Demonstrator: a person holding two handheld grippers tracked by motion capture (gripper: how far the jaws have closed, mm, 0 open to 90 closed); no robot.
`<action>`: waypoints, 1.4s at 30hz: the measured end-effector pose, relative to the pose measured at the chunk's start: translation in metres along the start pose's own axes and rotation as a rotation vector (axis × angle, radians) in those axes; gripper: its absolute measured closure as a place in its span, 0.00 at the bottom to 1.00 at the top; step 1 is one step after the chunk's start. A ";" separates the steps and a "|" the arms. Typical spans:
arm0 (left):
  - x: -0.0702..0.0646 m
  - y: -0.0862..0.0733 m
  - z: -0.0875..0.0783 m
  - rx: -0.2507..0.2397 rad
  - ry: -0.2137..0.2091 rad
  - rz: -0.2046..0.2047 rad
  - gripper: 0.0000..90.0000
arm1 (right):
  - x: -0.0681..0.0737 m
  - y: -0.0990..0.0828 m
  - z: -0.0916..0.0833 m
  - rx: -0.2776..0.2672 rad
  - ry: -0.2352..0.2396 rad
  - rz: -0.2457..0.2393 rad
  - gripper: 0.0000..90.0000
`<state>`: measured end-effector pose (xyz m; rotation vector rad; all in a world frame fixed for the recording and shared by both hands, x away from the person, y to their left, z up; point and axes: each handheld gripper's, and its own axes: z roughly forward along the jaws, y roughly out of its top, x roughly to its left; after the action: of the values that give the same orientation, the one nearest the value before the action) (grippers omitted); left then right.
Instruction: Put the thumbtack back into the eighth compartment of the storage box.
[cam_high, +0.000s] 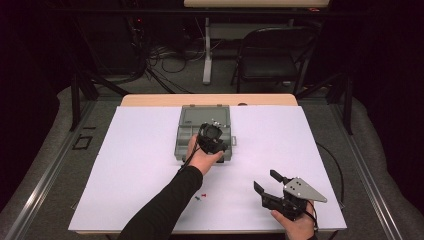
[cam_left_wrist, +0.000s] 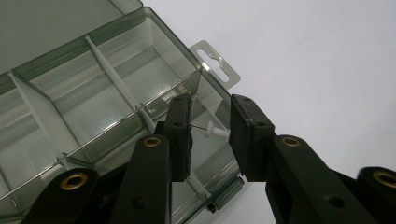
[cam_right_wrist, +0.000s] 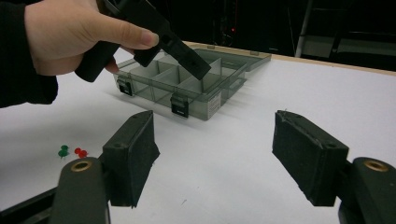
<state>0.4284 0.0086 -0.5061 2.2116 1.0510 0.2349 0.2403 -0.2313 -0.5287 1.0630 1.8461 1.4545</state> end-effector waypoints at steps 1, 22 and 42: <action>0.001 0.000 0.001 0.003 -0.001 -0.005 0.77 | 0.000 0.000 0.000 0.000 0.000 0.000 0.33; 0.004 0.000 0.001 -0.028 -0.049 -0.017 0.55 | -0.001 0.000 0.000 0.000 0.000 0.007 0.33; -0.001 -0.004 -0.037 -0.104 -0.052 0.072 0.45 | -0.001 0.000 -0.001 -0.003 -0.005 0.010 0.33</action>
<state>0.4094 0.0279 -0.4800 2.1525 0.9123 0.2567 0.2404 -0.2328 -0.5284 1.0746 1.8368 1.4588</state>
